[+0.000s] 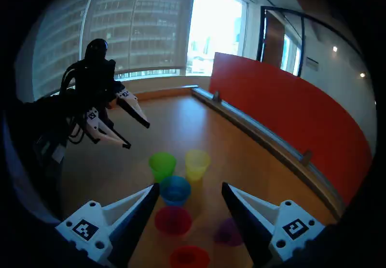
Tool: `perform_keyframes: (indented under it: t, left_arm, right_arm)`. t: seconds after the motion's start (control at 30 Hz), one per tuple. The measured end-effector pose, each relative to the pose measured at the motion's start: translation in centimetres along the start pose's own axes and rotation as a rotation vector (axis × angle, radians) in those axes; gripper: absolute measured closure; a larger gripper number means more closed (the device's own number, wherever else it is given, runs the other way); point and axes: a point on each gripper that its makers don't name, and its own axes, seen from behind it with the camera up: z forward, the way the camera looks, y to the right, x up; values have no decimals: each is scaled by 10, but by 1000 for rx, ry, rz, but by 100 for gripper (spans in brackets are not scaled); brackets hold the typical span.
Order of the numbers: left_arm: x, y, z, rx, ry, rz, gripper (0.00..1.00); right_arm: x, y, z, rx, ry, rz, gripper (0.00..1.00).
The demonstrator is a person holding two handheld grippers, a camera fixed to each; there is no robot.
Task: Pour water
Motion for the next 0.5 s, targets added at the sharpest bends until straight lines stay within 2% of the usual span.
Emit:
perform_keyframes:
  t: [0.5]
  left_arm:
    - [-34, 0, 30, -46, -94, 4, 2]
  right_arm:
    - [-24, -9, 37, 52, -112, -4, 0]
